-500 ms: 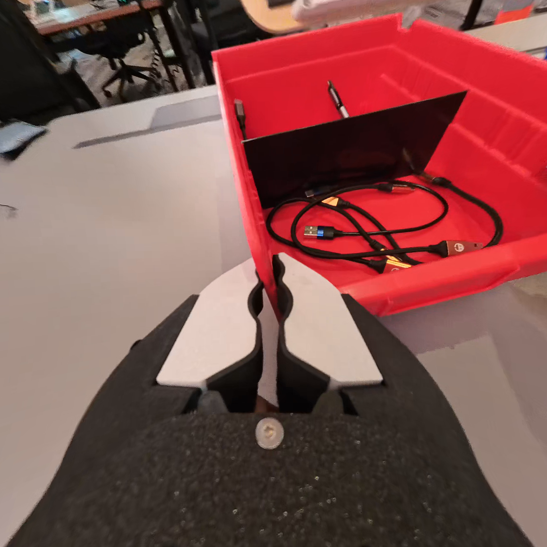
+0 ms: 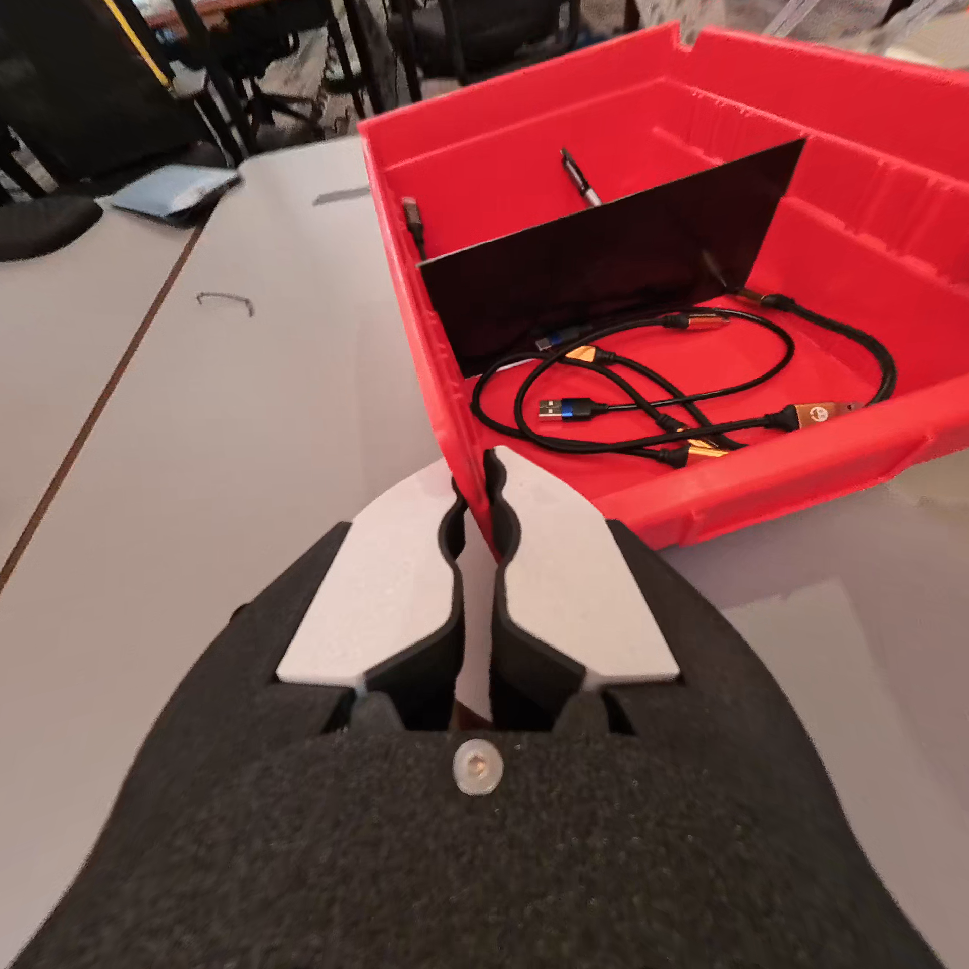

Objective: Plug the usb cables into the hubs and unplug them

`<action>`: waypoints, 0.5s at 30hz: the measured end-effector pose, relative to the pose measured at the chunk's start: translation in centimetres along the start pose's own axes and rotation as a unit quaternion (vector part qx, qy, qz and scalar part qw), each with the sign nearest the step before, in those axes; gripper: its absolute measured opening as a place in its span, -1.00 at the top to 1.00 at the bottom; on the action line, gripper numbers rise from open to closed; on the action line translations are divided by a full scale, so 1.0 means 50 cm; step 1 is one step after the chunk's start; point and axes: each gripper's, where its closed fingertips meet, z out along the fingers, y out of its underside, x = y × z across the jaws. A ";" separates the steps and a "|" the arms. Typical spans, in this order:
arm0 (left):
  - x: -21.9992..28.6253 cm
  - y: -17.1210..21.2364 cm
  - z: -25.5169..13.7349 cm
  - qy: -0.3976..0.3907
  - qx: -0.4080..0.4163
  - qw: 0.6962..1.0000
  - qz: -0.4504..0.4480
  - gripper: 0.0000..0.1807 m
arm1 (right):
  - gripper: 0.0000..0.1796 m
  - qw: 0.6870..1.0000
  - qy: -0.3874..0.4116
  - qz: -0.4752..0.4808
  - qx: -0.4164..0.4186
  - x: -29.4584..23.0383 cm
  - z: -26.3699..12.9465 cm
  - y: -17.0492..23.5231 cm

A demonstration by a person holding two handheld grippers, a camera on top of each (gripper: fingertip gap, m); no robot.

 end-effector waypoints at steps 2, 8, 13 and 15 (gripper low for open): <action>-0.022 0.011 0.012 -0.022 -0.008 1.000 -0.016 0.96 | 0.89 0.999 -0.037 0.019 -0.013 -0.023 0.006 0.023; -0.041 0.006 0.009 -0.015 0.006 0.990 -0.141 0.97 | 0.77 0.984 -0.174 0.027 -0.017 -0.058 -0.039 0.027; -0.033 -0.031 -0.021 -0.007 0.055 0.981 -0.185 0.80 | 0.77 0.970 -0.241 0.023 -0.022 -0.022 -0.113 0.008; -0.027 -0.029 -0.026 -0.008 0.055 0.981 -0.187 0.80 | 0.78 0.969 -0.247 0.009 -0.019 0.017 -0.144 -0.002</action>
